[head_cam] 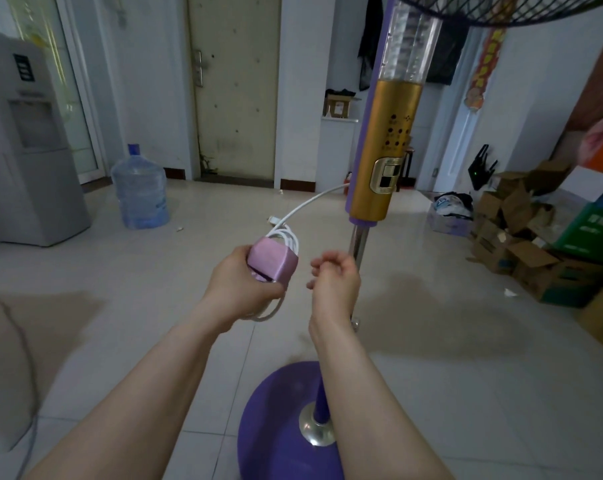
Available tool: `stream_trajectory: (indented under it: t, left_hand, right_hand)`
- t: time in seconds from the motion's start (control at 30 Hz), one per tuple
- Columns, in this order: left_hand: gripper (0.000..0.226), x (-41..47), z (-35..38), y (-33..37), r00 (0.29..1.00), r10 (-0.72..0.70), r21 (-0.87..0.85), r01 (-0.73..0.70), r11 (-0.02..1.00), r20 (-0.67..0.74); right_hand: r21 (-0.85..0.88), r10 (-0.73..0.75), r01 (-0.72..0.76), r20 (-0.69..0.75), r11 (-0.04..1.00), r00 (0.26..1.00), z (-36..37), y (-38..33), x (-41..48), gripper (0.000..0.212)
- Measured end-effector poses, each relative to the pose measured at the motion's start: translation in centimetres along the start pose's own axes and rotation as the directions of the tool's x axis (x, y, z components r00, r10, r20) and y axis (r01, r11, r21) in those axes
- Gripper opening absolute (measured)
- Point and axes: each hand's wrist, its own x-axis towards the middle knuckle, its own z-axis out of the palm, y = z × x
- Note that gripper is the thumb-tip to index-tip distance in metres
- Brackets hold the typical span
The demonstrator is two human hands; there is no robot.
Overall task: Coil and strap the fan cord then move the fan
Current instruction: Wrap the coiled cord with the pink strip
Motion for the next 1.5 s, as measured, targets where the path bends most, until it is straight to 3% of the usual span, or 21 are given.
stream_trajectory:
  t: [0.07, 0.1, 0.13, 0.17, 0.23, 0.33, 0.43, 0.53, 0.6, 0.73, 0.8, 0.97, 1.13, 1.27, 1.37, 1.5]
  left_hand:
    - [0.061, -0.2, -0.5, 0.3, 0.996, -0.047, -0.106, 0.055, 0.993, 0.077]
    - [0.057, -0.4, -0.8, 0.5, 0.991, -0.063, -0.138, 0.079, 0.987, 0.115]
    - [0.052, -0.6, -1.0, 0.5, 0.986, -0.075, -0.164, 0.1, 0.981, 0.151]
    - [0.048, -0.7, -1.1, 0.6, 0.979, -0.084, -0.19, 0.119, 0.975, 0.185]
    - [0.039, -1.0, -1.5, 0.7, 0.966, -0.089, -0.251, 0.151, 0.956, 0.243]
    - [0.028, -1.2, -1.7, 1.0, 0.952, -0.096, -0.362, 0.203, 0.91, 0.292]
    - [0.026, -1.1, -2.0, 1.2, 0.945, -0.103, -0.418, 0.233, 0.878, 0.311]
    - [0.024, -0.9, -2.2, 1.2, 0.944, -0.105, -0.411, 0.235, 0.881, 0.314]
    - [0.025, -0.8, -2.3, 1.1, 0.943, -0.098, -0.421, 0.233, 0.876, 0.319]
    - [0.025, -0.7, -2.2, 0.8, 0.94, -0.092, -0.398, 0.227, 0.889, 0.329]
    - [0.025, -0.7, -2.2, 0.7, 0.939, -0.089, -0.399, 0.225, 0.889, 0.332]
    - [0.026, -0.7, -2.3, 0.5, 0.938, -0.068, -0.413, 0.214, 0.885, 0.34]
    - [0.041, 0.0, -3.0, 0.0, 0.948, -0.048, -0.271, 0.138, 0.953, 0.314]
    - [0.058, 0.6, -3.3, -0.3, 0.958, -0.027, -0.134, 0.068, 0.989, 0.286]
    - [0.068, 0.7, -2.6, -0.6, 0.967, -0.002, -0.066, 0.02, 0.998, 0.254]
    - [0.081, 0.2, -0.9, -0.7, 0.987, 0.077, 0.065, -0.087, 0.994, 0.143]
  right_hand:
    - [-0.034, 0.322, -0.32, 0.112, 0.947, 0.94, -0.3, 1.6, 0.8, 0.017]
    - [-0.026, 0.473, -0.479, 0.213, 0.877, 0.855, -0.3, 2.2, 0.8, 0.008]
    - [-0.022, 0.58, -0.605, 0.318, 0.796, 0.75, -0.3, 2.6, 0.7, 0.019]
    - [-0.002, 0.623, -0.686, 0.421, 0.727, 0.659, -0.2, 3.2, 0.8, 0.033]
    - [0.016, 0.609, -0.738, 0.552, 0.675, 0.569, 0.2, 3.8, 0.8, 0.046]
    - [0.007, 0.635, -0.778, 0.573, 0.629, 0.518, 0.8, 4.1, 0.5, 0.061]
    - [0.066, 0.644, -0.836, 0.606, 0.544, 0.467, 1.2, 4.3, 0.1, 0.05]
    - [0.102, 0.575, -0.799, 0.641, 0.592, 0.508, 1.4, 4.5, -0.5, 0.016]
    - [0.084, 0.557, -0.761, 0.63, 0.643, 0.541, 1.6, 4.5, -0.8, 0.006]
    - [-0.091, 0.448, -0.49, 0.574, 0.867, 0.685, 1.6, 4.7, -0.7, 0.026]
    - [-0.145, 0.371, -0.36, 0.603, 0.922, 0.707, 1.8, 4.0, -0.9, 0.032]
    - [-0.091, 0.308, -0.33, 0.644, 0.94, 0.7, 2.2, 2.6, -1.1, 0.035]
    - [-0.338, 0.307, -0.123, 0.573, 0.933, 0.759, -0.2, 3.1, -1.2, 0.038]
    - [-0.197, 0.289, -0.215, 0.533, 0.957, 0.796, -3.2, 3.1, -0.9, 0.011]
    - [0.021, 0.267, -0.309, 0.452, 0.951, 0.851, -3.7, 2.1, -1.0, 0.008]
    - [0.085, 0.157, -0.204, 0.385, 0.975, 0.909, -3.4, 0.0, -1.4, 0.012]
